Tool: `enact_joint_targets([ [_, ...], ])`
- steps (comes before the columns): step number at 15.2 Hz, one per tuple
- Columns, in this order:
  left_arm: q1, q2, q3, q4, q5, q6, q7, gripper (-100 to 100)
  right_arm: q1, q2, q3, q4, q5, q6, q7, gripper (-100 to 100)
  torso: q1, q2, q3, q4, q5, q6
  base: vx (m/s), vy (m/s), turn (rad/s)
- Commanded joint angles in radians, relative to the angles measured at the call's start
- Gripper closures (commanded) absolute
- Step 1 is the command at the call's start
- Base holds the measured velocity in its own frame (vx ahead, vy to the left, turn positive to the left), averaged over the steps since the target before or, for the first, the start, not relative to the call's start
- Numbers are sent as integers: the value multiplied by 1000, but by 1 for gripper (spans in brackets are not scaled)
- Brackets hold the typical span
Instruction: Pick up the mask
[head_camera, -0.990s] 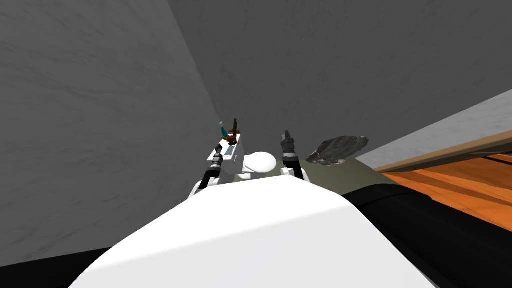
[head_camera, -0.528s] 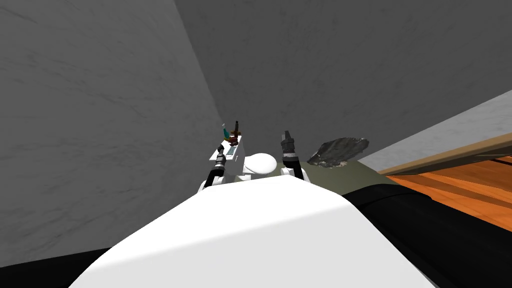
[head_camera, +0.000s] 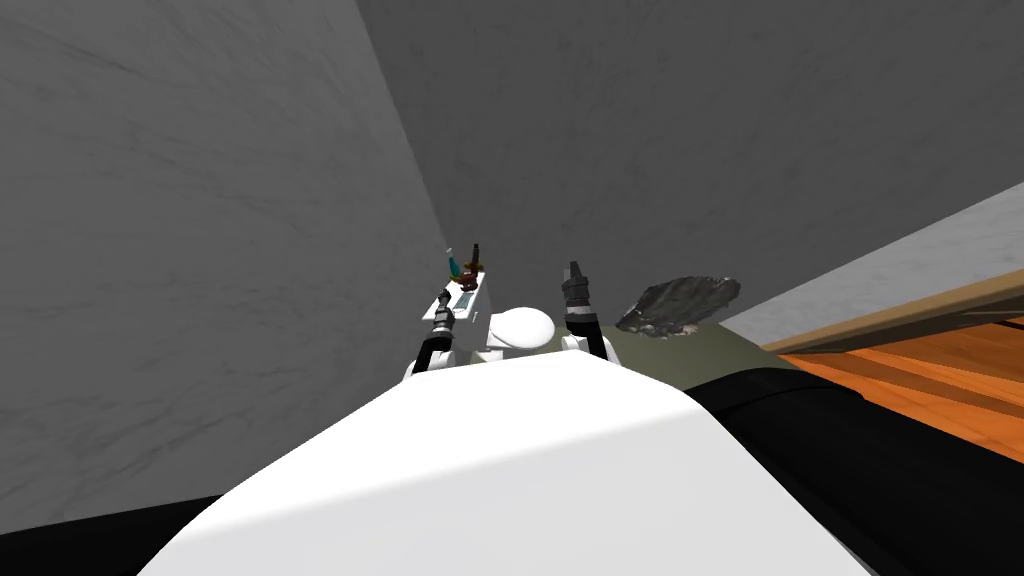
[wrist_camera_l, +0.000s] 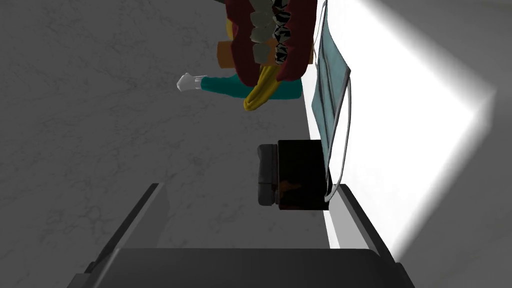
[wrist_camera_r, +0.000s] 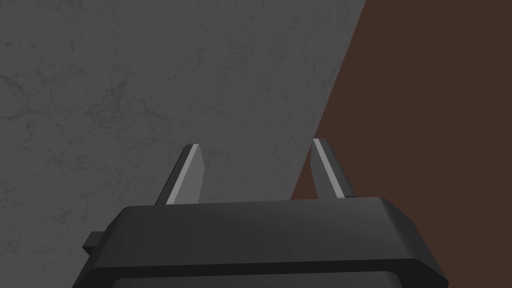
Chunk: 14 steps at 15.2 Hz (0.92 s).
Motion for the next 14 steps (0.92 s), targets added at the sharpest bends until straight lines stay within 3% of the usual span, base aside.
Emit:
enact_joint_targets([
  [1,7,-2,3,-28,2,-6,0,-100,0,0,0,0,0,0,0,0,0,0,0,0,0,0,9,60,24],
  [2,10,-3,5,-45,3,-8,1,-100,0,0,0,0,0,0,0,0,1,0,0,0,0,0,14,61,31],
  [3,9,0,2,-26,3,-6,1,-100,0,0,0,0,0,0,0,0,1,0,0,0,0,0,9,37,8],
  [4,9,-1,3,-29,3,-8,1,100,0,0,0,0,0,0,0,0,0,1,0,0,0,0,3,14,-3],
  [8,12,0,4,-25,3,-5,2,100,0,0,0,0,0,0,0,0,-6,4,3,3,-2,1,1,3,2],
  [9,12,-4,6,-53,4,-9,2,100,0,0,0,0,0,0,0,0,-6,4,3,3,-2,1,0,11,7],
  [10,2,0,0,-2,-1,-4,-1,100,0,0,0,0,0,0,0,0,-6,4,4,4,-3,1,6,-26,-28],
  [13,-5,3,-4,32,-5,0,-3,100,0,0,0,0,0,0,0,0,-12,3,3,3,-3,2,-8,-77,-37],
  [14,1,3,-2,13,-2,0,-1,100,0,0,0,0,0,0,0,0,-13,4,3,3,-4,2,-11,-51,-6],
])
